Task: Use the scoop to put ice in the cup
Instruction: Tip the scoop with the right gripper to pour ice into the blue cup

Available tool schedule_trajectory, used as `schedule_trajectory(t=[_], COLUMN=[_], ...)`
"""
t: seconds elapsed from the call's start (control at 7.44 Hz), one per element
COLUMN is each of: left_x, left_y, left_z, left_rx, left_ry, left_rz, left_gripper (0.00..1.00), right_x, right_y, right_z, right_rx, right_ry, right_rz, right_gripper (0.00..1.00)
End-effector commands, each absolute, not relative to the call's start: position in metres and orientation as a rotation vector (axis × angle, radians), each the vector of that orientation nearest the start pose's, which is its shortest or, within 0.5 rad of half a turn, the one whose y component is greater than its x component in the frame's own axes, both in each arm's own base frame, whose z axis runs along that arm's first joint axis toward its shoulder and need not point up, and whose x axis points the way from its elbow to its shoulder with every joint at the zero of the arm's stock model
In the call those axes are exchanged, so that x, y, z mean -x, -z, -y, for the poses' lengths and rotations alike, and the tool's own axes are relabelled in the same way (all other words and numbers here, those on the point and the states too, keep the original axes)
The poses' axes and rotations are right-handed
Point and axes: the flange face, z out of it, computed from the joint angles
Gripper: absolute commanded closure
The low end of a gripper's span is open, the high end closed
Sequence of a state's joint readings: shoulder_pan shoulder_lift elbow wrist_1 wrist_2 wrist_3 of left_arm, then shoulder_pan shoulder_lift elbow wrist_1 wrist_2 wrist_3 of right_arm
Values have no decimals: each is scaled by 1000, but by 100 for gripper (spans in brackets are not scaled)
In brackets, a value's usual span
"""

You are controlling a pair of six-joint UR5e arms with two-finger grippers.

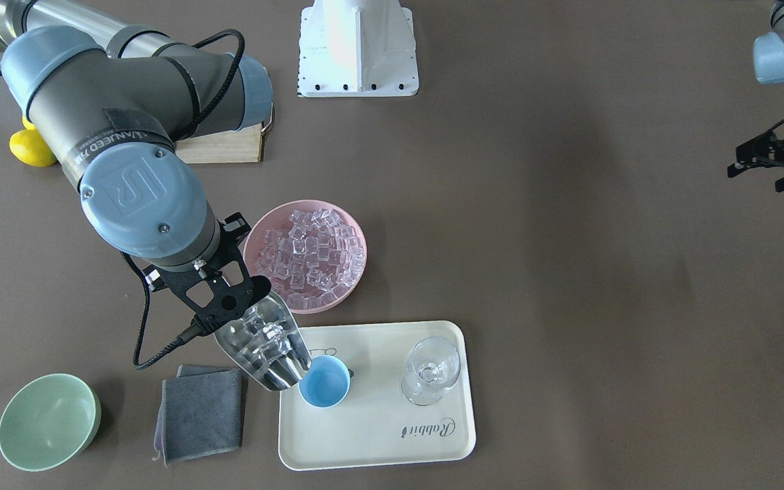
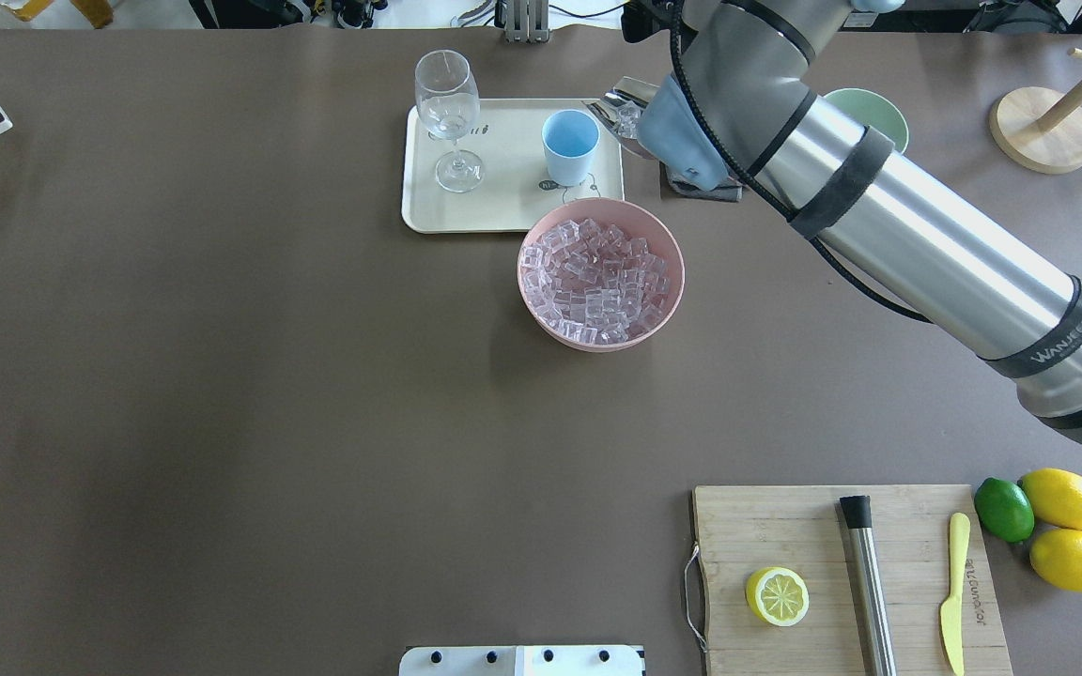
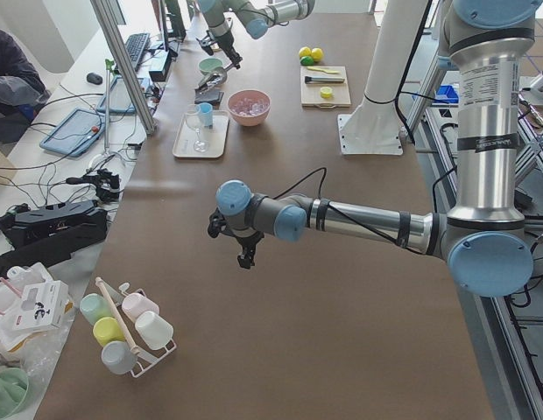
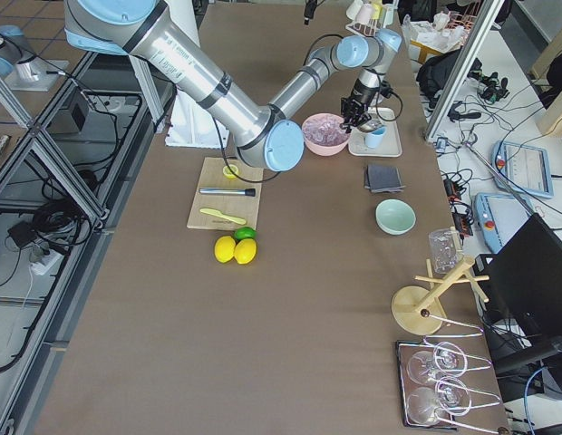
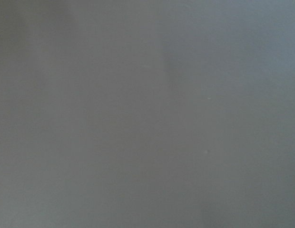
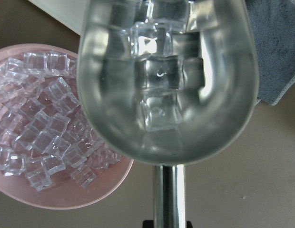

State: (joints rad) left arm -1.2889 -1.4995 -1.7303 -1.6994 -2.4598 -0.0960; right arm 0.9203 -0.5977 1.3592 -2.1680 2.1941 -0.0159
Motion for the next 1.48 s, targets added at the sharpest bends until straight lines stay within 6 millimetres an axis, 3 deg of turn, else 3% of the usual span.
schedule_trajectory(t=[0.0, 0.54, 1.34], left_x=[50, 56, 65], left_y=[-659, -671, -665], left_z=[449, 442, 438], left_rx=[-18, 43, 88], left_ry=[49, 93, 123], left_rz=[-931, -926, -824], left_gripper=[1, 1, 1], right_x=[400, 410, 415], right_y=[-175, -166, -159], right_z=[651, 662, 670], right_rx=[169, 243, 280], right_ry=[738, 757, 778], right_rz=[610, 587, 576], right_gripper=[100, 100, 100])
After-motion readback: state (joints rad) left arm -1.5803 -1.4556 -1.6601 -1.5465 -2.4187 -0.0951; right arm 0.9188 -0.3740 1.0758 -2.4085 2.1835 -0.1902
